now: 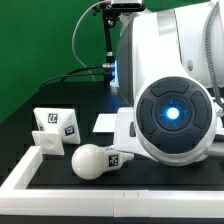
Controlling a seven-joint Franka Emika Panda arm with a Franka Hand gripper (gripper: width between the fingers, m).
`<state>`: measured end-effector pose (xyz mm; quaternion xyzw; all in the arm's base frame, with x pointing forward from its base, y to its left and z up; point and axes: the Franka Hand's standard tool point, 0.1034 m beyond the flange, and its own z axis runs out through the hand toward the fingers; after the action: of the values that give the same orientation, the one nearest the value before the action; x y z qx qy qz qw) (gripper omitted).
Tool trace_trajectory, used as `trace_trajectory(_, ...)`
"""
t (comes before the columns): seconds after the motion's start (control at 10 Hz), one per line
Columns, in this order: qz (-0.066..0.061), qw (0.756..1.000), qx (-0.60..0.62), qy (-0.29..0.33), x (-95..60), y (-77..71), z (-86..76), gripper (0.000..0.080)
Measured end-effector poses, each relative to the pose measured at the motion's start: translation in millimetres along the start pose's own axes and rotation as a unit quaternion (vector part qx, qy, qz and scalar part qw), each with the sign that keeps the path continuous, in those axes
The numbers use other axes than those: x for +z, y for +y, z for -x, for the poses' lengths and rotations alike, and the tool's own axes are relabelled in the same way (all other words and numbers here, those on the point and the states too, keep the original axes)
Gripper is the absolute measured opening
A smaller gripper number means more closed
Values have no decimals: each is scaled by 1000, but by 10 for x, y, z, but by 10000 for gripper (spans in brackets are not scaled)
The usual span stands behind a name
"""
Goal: Assemble lamp
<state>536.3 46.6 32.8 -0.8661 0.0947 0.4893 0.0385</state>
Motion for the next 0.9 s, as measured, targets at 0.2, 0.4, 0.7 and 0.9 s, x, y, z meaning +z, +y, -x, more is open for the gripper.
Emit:
trace_trajectory(0.2, -1, 1000, -2, 8, -100, -25, 74, 46)
trace_trajectory(0.4, -3, 999, -13, 39, -381, -29, 292, 46)
trace_trajectory(0.7, -3, 997, -32, 73, -457, -62, 615, 46)
trace_trajectory(0.9, -16, 985, -36, 168, -668, -158, 459, 46)
